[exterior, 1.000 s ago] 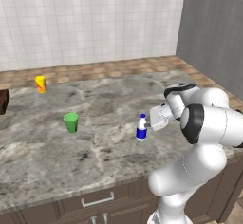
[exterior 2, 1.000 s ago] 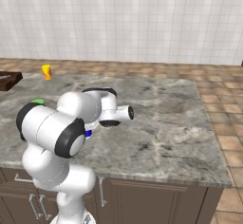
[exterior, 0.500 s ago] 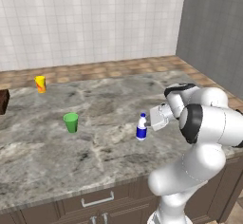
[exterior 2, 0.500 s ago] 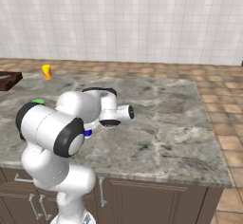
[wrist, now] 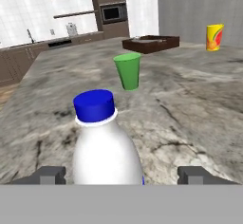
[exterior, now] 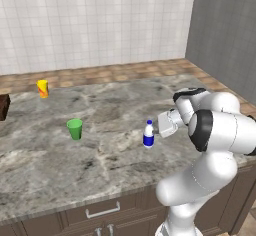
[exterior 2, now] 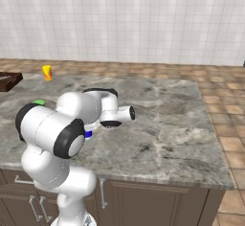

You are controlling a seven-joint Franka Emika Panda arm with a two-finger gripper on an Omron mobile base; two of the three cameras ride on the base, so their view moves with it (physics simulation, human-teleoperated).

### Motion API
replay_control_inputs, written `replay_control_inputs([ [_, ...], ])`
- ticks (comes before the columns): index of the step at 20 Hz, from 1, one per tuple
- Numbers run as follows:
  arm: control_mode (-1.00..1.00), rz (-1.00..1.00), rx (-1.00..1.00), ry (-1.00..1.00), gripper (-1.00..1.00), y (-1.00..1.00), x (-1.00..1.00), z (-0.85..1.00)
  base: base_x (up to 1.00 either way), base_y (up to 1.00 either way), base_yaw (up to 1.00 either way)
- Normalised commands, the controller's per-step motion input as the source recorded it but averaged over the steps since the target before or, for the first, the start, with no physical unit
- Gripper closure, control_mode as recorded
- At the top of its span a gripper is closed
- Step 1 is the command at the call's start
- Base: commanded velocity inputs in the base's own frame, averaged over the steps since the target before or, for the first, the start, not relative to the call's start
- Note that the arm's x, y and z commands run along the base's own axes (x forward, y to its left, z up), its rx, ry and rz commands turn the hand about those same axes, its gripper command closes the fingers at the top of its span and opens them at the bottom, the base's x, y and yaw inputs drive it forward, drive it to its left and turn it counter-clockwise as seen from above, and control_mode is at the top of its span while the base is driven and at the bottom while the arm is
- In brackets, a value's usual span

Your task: Place the drinks on the dining counter in a tight cluster.

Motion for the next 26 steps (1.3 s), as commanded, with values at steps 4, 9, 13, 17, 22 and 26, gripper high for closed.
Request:
replay_control_inputs([
  [4,-1.00,0.00,0.00,0.00,-1.00,0.00,0.00,0.00,0.00,0.00,0.00],
  [9,-1.00,0.00,0.00,0.00,-1.00,0.00,0.00,0.00,0.00,0.00,0.00],
  [13,-1.00,0.00,0.00,-0.01,-1.00,0.00,-0.01,0.17,0.00,0.00,0.00],
  [17,-1.00,0.00,0.00,-0.04,-1.00,0.00,-0.09,0.38,0.00,0.00,0.00],
  [22,-1.00,0.00,0.01,-0.04,-1.00,-0.03,-0.15,0.45,0.00,0.00,0.00],
  [26,-1.00,0.00,0.00,0.00,-1.00,-0.10,-0.18,0.46,0.00,0.00,0.00],
])
